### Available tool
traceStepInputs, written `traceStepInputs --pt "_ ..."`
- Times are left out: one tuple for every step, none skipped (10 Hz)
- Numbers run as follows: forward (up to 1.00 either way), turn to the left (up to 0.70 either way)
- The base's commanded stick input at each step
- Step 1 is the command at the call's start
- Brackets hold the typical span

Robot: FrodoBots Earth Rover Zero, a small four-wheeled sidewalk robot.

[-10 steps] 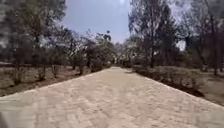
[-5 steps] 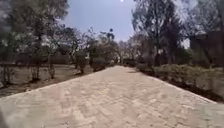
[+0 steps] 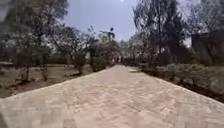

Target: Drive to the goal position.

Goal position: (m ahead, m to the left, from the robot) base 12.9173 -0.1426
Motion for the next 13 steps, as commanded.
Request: traceStepInputs --pt "0.85 -0.2" --pt "0.85 -0.14" --pt "0.85 0.0" --pt "0.85 0.0" --pt "0.85 0.0" --pt "0.85 0.0" --pt "0.85 0.0" --pt "0.85 0.0" --pt "0.85 0.0" --pt "0.85 0.0" --pt "0.85 0.0" --pt "0.85 0.0" --pt "0.85 0.0"
